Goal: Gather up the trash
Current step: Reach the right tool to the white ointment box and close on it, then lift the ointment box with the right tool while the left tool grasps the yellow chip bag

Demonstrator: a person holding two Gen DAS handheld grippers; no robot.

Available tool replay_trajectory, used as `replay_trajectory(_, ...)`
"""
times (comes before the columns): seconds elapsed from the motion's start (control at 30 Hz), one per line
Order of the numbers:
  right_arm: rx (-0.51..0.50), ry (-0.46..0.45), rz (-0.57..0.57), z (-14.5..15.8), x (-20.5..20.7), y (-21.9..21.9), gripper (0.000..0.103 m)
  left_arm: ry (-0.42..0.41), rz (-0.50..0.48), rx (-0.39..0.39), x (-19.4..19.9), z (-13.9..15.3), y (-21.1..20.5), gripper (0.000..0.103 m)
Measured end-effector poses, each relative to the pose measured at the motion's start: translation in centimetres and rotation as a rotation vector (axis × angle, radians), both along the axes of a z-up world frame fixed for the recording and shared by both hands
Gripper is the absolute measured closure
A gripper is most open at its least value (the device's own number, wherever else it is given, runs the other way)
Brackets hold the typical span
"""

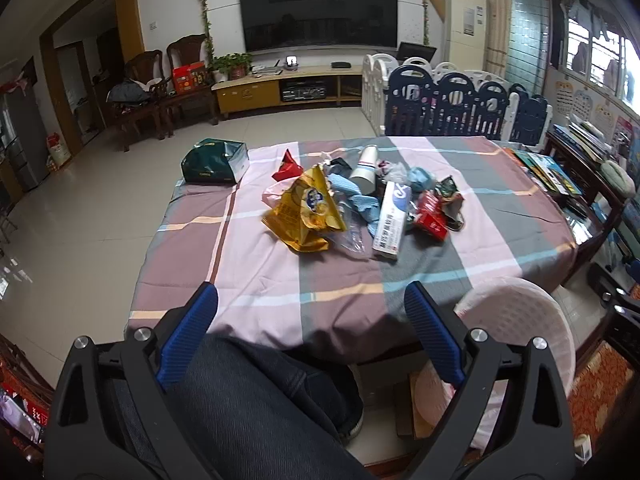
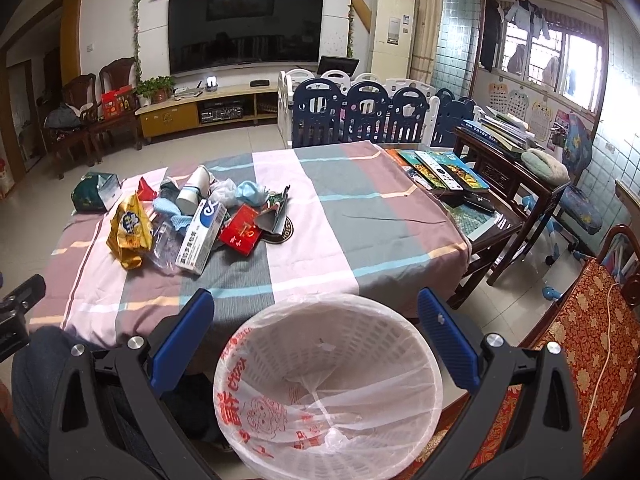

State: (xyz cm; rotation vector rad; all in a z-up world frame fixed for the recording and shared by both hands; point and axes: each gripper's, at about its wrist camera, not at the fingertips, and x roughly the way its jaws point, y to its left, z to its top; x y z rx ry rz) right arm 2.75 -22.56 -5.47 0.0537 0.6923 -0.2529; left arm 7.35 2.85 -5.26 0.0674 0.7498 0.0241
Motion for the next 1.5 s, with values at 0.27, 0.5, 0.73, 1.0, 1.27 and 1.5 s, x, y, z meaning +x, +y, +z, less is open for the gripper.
replay_trajectory(0.27, 0.170, 0.046, 0.097, -3.6, 6.7, 0.8, 0.013, 0.129, 0.194, -0.160, 7.1, -5.0, 3.5, 0.010)
replay_trajectory(0.5, 0.289, 0.137, 0.202, -8.2, 15.4, 4.9, 0.034, 0.109, 0.277, -0.074, 11.6, -9.1, 4.6, 0.013)
replay_trajectory(0.73, 0.334, 0.240, 0.239, -12.6, 22.4, 9.2, 0.034, 0.205, 0.423, -0.099, 15.3, -13.9, 9.0, 0.014)
replay_trajectory(1.0, 0.298, 0.338, 0.188, -16.6, 26.5, 11.4, 0.044, 0.196, 0.427, -0.120, 15.5, -14.3, 9.9, 0.014)
replay_trajectory(1.27, 0.302, 0.329, 0.221, -16.3, 24.0, 10.9, 0.054, 0.185, 0.434, -0.108, 15.0, -14.0, 9.8, 0.014)
replay_trajectory(1.5, 0.321, 0.317, 0.207, -15.7, 19.2, 9.4, 0.062, 0.184, 0.428, -0.119, 14.8, -13.9, 9.8, 0.014)
